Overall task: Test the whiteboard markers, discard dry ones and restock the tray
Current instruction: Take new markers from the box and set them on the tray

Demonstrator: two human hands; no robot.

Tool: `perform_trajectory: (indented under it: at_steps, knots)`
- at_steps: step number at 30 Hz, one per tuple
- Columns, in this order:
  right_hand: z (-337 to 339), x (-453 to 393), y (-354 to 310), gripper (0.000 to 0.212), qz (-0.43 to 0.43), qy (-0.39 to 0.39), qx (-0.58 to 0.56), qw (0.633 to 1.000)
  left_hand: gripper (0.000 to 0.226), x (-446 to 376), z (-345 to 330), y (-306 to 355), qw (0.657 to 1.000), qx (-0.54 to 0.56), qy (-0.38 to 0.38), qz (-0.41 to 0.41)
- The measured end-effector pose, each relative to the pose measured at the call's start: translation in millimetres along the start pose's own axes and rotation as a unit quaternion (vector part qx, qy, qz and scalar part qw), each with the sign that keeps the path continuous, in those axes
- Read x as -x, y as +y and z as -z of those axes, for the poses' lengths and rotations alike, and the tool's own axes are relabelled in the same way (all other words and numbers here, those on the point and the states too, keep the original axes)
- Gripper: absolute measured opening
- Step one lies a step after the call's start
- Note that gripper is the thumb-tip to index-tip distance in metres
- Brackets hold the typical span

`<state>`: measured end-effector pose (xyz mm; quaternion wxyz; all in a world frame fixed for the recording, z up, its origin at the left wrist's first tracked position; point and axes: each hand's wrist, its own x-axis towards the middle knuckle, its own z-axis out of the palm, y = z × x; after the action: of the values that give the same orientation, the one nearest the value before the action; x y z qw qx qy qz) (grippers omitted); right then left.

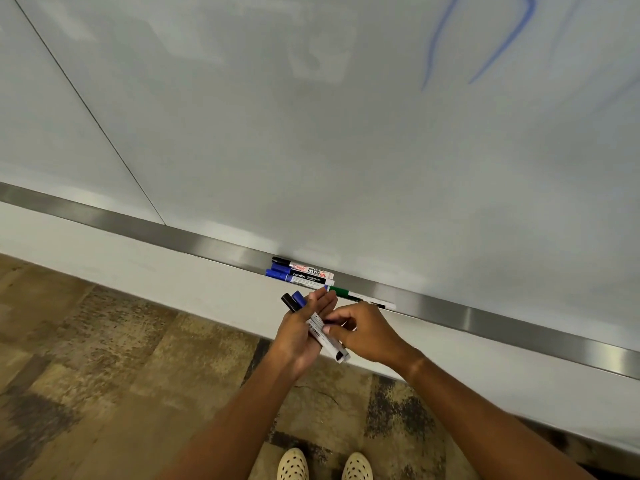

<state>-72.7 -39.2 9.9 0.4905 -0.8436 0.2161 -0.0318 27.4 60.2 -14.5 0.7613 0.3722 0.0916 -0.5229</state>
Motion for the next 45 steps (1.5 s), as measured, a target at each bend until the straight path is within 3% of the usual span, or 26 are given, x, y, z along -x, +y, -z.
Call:
perform_trajectory:
  at_steps: [8, 11, 20, 24, 28, 34, 45]
  knots:
    - [-2.3, -0.1, 1.9, 0.016, -0.094, -0.033, -0.177, 0.979, 0.052, -1.7, 1.2, -1.8, 1.000, 0.008, -0.016, 0.006]
    - [-3.8, -0.7, 3.5, 0.018, -0.091, -0.041, -0.182, 0.978, 0.054, -4.7, 8.0, -3.7, 1.000, 0.014, -0.021, 0.012]
    - [18.7, -17.2, 8.2, 0.020, -0.049, 0.070, 0.045, 0.995, 0.044, -0.5, 6.0, -1.1, 0.999, 0.044, 0.006, -0.013]
    - [36.1, -26.9, 19.4, 0.024, 0.021, 0.128, 0.242, 0.962, 0.054, -3.8, 12.0, -0.3, 0.998, 0.045, 0.029, -0.017]
    - [45.6, -32.2, 27.6, 0.027, 0.009, 0.123, 0.345, 0.930, 0.054, -1.8, 20.6, -0.6, 0.998, 0.044, 0.048, -0.015]
    - [43.4, -33.3, 37.8, 0.025, -0.032, 0.103, 0.390, 0.915, 0.056, 1.9, 30.1, 2.7, 0.998, 0.041, 0.055, -0.012]
    - [48.7, -34.9, 47.7, 0.021, -0.074, 0.127, 0.370, 0.917, 0.053, -1.0, 28.1, 7.0, 0.998, 0.037, 0.053, -0.013]
